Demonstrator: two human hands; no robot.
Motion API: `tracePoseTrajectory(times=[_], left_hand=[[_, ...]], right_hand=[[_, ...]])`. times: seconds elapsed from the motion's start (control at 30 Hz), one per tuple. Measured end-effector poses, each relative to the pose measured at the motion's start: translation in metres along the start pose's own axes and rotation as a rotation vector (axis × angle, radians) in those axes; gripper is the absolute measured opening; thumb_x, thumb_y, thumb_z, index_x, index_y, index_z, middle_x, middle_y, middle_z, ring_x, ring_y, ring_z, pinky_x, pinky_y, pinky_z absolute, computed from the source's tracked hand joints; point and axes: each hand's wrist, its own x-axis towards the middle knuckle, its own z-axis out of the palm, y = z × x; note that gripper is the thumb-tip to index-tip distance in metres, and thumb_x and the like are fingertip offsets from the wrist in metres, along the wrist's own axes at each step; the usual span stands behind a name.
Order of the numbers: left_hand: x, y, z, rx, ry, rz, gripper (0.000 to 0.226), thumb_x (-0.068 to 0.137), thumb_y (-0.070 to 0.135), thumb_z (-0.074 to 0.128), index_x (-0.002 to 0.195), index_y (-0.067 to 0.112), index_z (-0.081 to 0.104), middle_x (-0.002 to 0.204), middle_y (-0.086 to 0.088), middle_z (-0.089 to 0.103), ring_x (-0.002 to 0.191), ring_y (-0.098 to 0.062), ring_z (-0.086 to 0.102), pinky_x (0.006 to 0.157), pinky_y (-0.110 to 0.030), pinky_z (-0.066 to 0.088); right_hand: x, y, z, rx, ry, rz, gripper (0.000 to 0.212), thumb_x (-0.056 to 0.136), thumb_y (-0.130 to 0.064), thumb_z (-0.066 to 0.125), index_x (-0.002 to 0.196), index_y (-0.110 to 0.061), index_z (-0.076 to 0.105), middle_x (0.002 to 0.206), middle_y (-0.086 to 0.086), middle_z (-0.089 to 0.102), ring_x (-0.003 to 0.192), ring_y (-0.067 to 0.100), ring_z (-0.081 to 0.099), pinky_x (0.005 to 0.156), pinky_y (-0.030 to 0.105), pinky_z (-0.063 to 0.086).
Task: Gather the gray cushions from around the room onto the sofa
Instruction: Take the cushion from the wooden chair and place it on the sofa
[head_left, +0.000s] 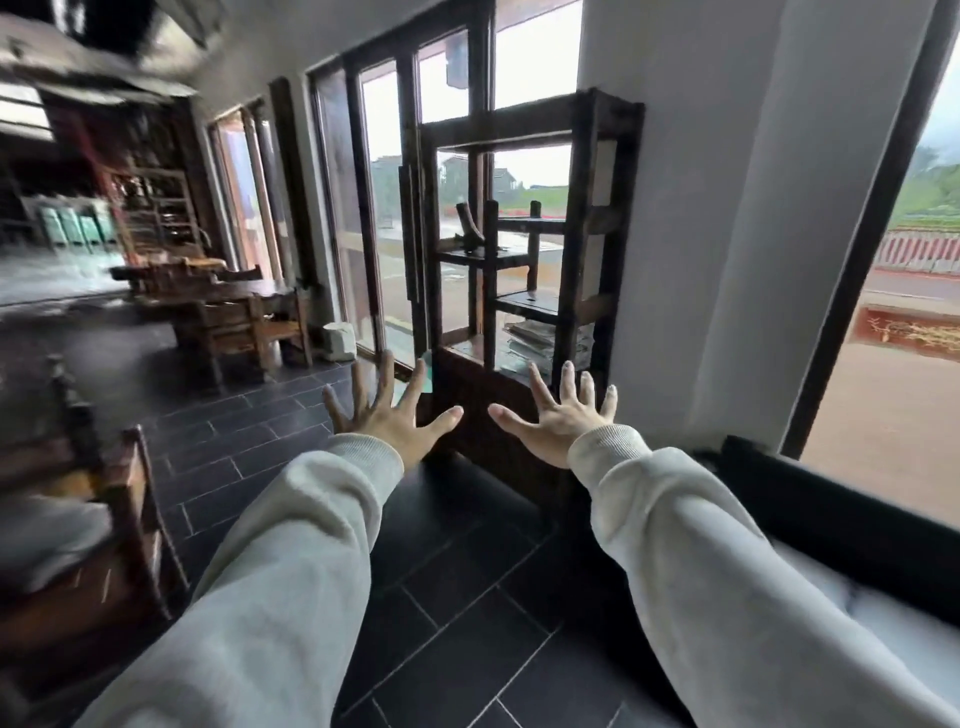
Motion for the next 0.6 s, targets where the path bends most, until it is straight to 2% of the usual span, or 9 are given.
tracePoseTrajectory(times=[0.33,0.5,0.6], left_hand=[[0.011,-0.177,-0.001,0.043,0.015,-0.212,0.093,0.08,0.097,0.011,0.157,0.054,-0.02,0.163,0.007,-0.042,0.15,-0.028,-0.04,0.117,-0.064,-0.026],[0.024,-0.252,0.014,0.081,0.027,-0.344,0.096,0.076,0.098,0.006,0.157,0.054,-0.019,0.165,0.006,-0.04,0.152,-0.029,-0.037,0.116,-0.063,-0.025],[0.036,-0.292,0.025,0.088,0.037,-0.422,0.096,0.078,0.098,0.01,0.158,0.053,-0.016,0.168,0.005,-0.036,0.154,-0.029,-0.034,0.117,-0.064,-0.024]], right_hand=[[0.067,-0.175,0.064,0.005,-0.107,-0.218,0.103,0.08,-0.099,0.016,0.162,-0.047,-0.021,0.174,0.013,-0.025,0.16,0.037,-0.022,0.121,0.062,-0.022],[0.1,-0.254,0.099,0.006,-0.166,-0.342,0.103,0.08,-0.099,0.018,0.161,-0.049,-0.02,0.174,0.013,-0.026,0.16,0.036,-0.023,0.123,0.062,-0.021],[0.124,-0.301,0.123,0.007,-0.2,-0.423,0.102,0.081,-0.099,0.017,0.162,-0.049,-0.021,0.173,0.012,-0.026,0.16,0.035,-0.023,0.123,0.062,-0.02]])
